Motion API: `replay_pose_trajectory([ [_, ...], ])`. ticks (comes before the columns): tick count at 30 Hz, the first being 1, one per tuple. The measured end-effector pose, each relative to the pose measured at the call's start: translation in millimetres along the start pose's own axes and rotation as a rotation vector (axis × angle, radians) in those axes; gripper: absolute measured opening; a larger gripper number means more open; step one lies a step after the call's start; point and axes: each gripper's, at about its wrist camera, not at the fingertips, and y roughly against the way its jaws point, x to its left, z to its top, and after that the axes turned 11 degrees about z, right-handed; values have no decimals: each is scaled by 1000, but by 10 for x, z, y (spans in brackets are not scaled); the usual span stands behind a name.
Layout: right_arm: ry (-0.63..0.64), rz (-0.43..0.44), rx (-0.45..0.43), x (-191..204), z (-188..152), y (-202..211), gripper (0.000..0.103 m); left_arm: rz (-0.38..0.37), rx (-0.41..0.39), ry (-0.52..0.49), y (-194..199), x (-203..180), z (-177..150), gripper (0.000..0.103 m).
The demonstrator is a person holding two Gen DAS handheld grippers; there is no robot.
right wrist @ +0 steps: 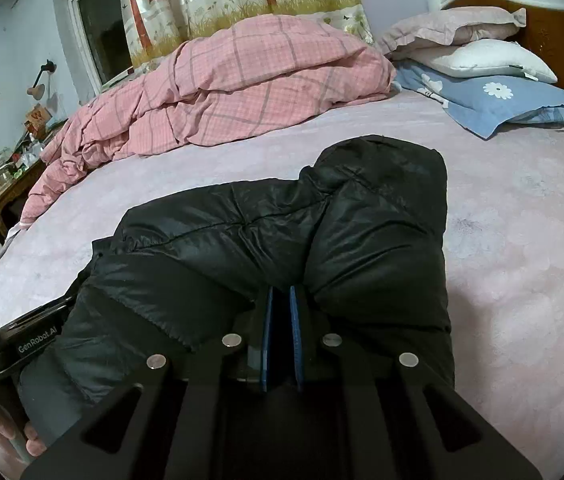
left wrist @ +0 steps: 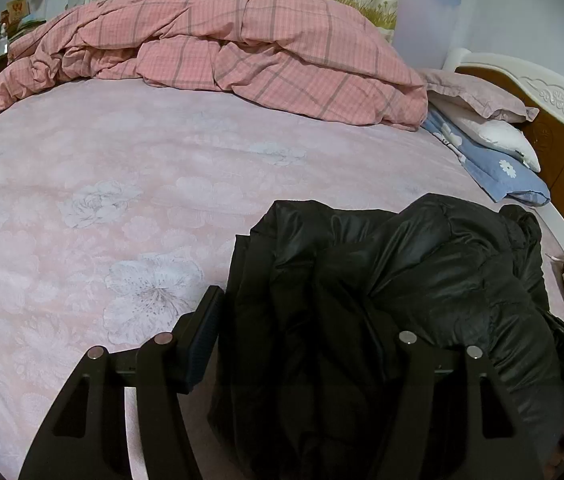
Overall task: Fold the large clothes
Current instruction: 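Grasp the folded jacket with both grippers and lift it off the bed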
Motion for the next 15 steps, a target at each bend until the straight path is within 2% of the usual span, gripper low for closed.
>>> replay_pose_trajectory([
  [11, -2, 2, -2, -4, 1, 0, 9, -9, 4, 5, -16, 16, -15, 63],
  [15, -15, 18, 0, -1, 12, 52, 9, -96, 19, 59, 60, 172, 10, 63],
])
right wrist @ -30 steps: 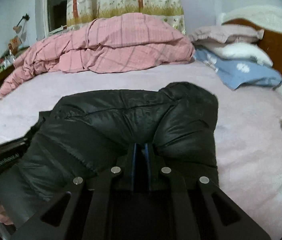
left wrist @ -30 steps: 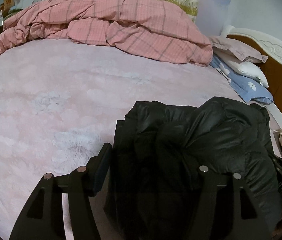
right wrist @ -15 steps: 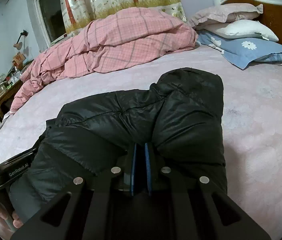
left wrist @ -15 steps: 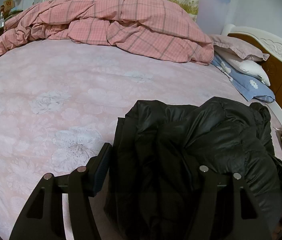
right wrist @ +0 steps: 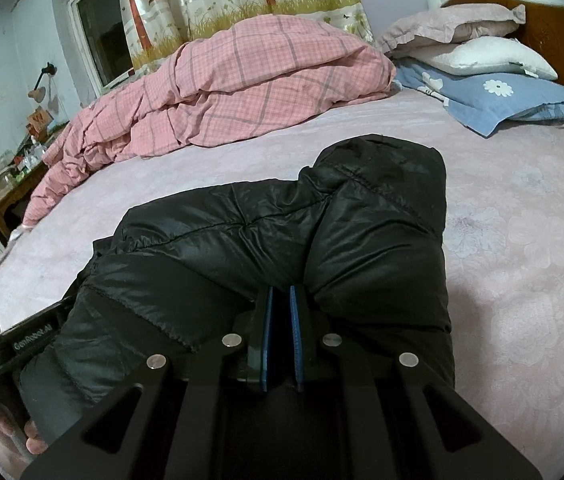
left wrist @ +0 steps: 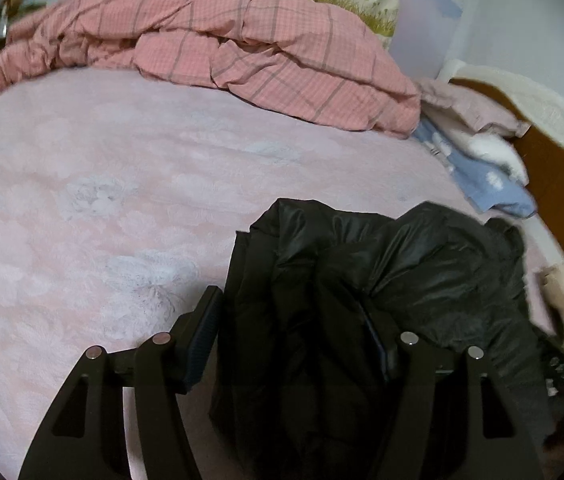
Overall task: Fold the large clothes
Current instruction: 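Grasp the folded jacket with both grippers and lift it off the bed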
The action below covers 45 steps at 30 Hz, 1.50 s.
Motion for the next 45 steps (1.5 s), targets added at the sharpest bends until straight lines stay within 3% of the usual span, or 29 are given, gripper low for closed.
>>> replay_pose_trajectory([
  [3, 12, 43, 8, 18, 0, 245, 11, -39, -9, 55, 305, 130, 35, 64],
  [5, 2, 60, -31, -12, -45, 538, 32, 18, -9, 31, 515, 136, 30, 73],
  [7, -16, 59, -70, -72, -96, 788, 48, 9, -16, 6, 688, 123, -15, 76],
  [8, -21, 56, -79, -99, -121, 871, 50, -7, -2, -1, 733, 113, -34, 78],
  [12, -92, 83, -93, -275, -237, 1112, 65, -134, 145, 62, 696, 127, -204, 90],
  [15, -258, 199, -26, -526, -312, 1085, 76, -245, 266, 195, 474, 227, -359, 91],
  [19, -442, 338, 36, -796, -443, 930, 76, -380, 378, 345, 207, 329, -511, 97],
  [22, -464, 372, 63, -832, -487, 799, 79, -370, 360, 327, 230, 262, -529, 97],
  [26, -534, 447, 85, -887, -560, 570, 86, -288, 329, 240, 285, 69, -542, 97],
  [27, -546, 447, 84, -891, -565, 530, 86, -257, 316, 197, 315, -8, -536, 88],
  [28, -544, 450, 82, -878, -552, 510, 86, -238, 296, 166, 358, -77, -530, 70],
  [30, -524, 440, 82, -822, -512, 499, 77, -219, 253, 116, 494, -233, -504, 49],
  [32, -490, 418, 70, -768, -480, 529, 58, -157, 201, 18, 651, -440, -450, 38],
  [33, -462, 407, 59, -744, -458, 580, 54, -140, 174, -12, 737, -528, -433, 35],
  [40, -392, 384, -25, -796, -206, 1078, 51, -154, 9, -137, 1231, -1054, -295, 32],
  [45, -265, 317, -171, -800, 131, 1840, 51, -228, -114, -191, 1505, -1467, 81, 32],
])
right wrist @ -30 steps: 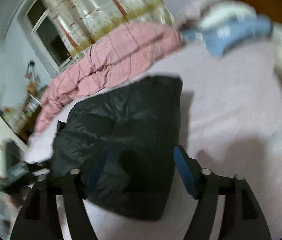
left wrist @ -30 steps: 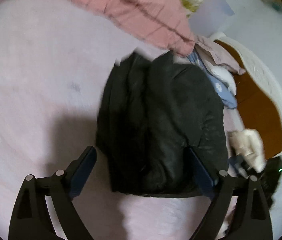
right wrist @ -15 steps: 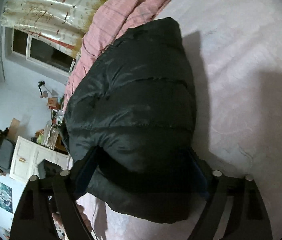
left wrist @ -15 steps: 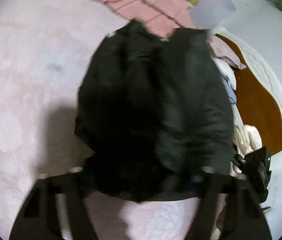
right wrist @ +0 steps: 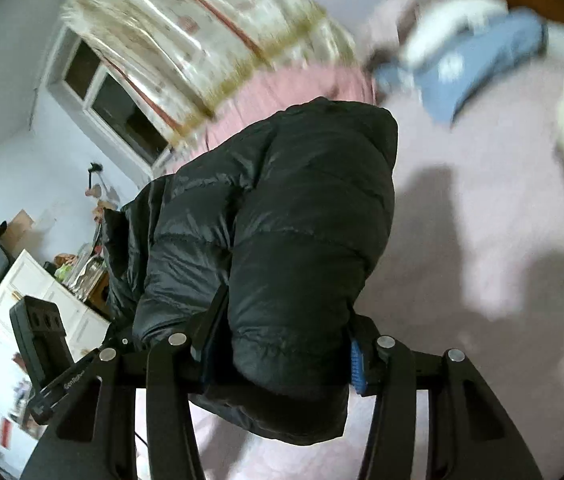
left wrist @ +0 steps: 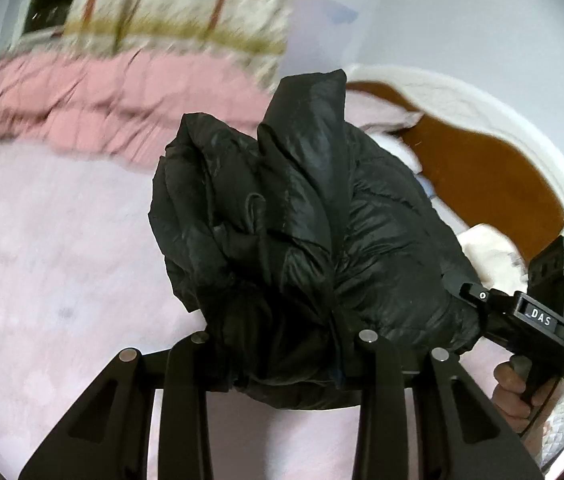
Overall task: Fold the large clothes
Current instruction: 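Grasp the folded jacket with both grippers and lift it off the bed, then carry the jacket with both grippers and lay it on the cream clothes stack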
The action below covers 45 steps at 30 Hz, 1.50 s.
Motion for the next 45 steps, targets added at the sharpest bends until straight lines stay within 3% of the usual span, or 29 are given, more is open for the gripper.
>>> replay_pose_trajectory([
  [4, 95, -53, -138, 198, 386, 660, 51, -119, -87, -50, 93, -578, 363, 32],
  [8, 197, -170, -320, 310, 751, 1538, 51, -282, -162, -97, 88, -1426, 669, 32],
  [12, 241, -314, -464, 192, 990, 2306, 51, -414, -170, -136, -87, -2299, 788, 32],
  [19, 170, -503, -544, -550, 1167, 3150, 52, -471, -114, -193, -442, -3439, 522, 33],
  [24, 84, -604, -547, -1128, 1046, 3277, 52, -437, -38, -261, -909, -3789, 199, 33],
  [28, 52, -648, -529, -1453, 967, 3147, 53, -380, -44, -295, -1107, -3862, 7, 33],
  [35, 92, -734, -527, -1362, 957, 2946, 60, -341, -41, -347, -1120, -3946, -78, 33],
  [38, 99, -759, -523, -1313, 940, 2937, 62, -326, -26, -329, -1071, -3889, -34, 41],
  [42, 96, -764, -517, -1214, 926, 2919, 68, -213, -150, -339, -853, -3746, -15, 76],
  [43, 105, -785, -522, -1167, 926, 2906, 75, -189, -203, -342, -771, -3684, 0, 85],
  [45, 158, -881, -559, -1028, 916, 2872, 89, -174, -252, -344, -665, -3585, 52, 93],
])
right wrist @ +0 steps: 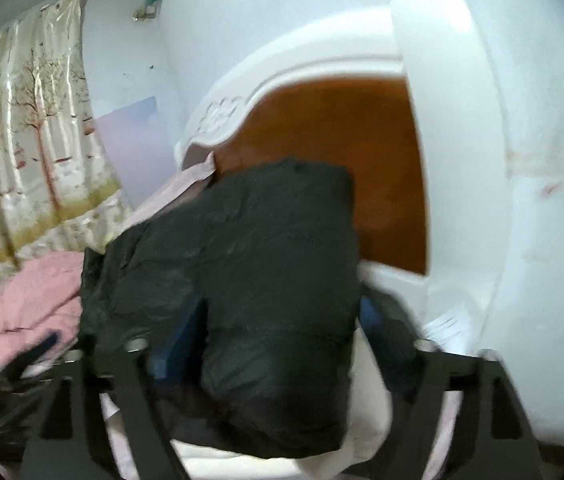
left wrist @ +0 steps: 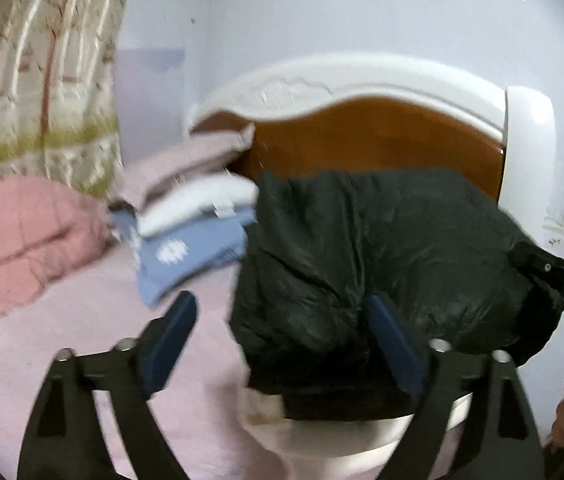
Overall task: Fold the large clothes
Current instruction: 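Carry the jacket with both grippers and lay it on the cream clothes stack, then open both grippers and withdraw them from the stacked jacket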
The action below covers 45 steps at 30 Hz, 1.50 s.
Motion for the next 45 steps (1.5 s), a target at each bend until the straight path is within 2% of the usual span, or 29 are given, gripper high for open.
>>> replay_pose_trajectory([
  [3, 67, -113, -74, 113, 26, 157, 96, 28, -58, 6, 183, 190, 74, 98],
  [4, 77, -135, -97, 165, 52, 214, 103, 39, -76, 9, 243, 256, 90, 101],
  [6, 78, -132, -141, 255, 72, 341, 103, 44, -116, 19, 398, 394, 105, 102],
  [9, 70, -82, -187, 498, 23, 532, 103, 52, -134, 19, 613, 634, 95, 102],
  [11, 74, -33, -172, 728, -70, 574, 103, 88, -151, 25, 766, 839, 14, 102],
  [17, 127, 89, -144, 1460, -696, 481, 103, 188, -136, 31, 979, 1409, -374, 102],
  [23, 210, 176, -88, 1993, -1242, 329, 103, 243, -66, 83, 851, 1865, -802, 102],
  [29, 211, 137, -113, 2120, -1660, 116, 103, 252, 41, 125, 434, 2058, -1235, 102],
  [35, 171, 76, -67, 1970, -1913, -172, 103, 271, 26, 72, 242, 2028, -1456, 102],
  [38, 204, 32, -81, 2015, -2004, -222, 103, 273, 27, 60, 175, 2006, -1541, 102],
  [41, 237, 20, -80, 2079, -2053, -236, 103, 263, 31, 89, 158, 2059, -1589, 102],
  [45, 293, 11, -72, 2181, -2114, -267, 103, 301, 26, 94, 153, 2057, -1660, 102],
])
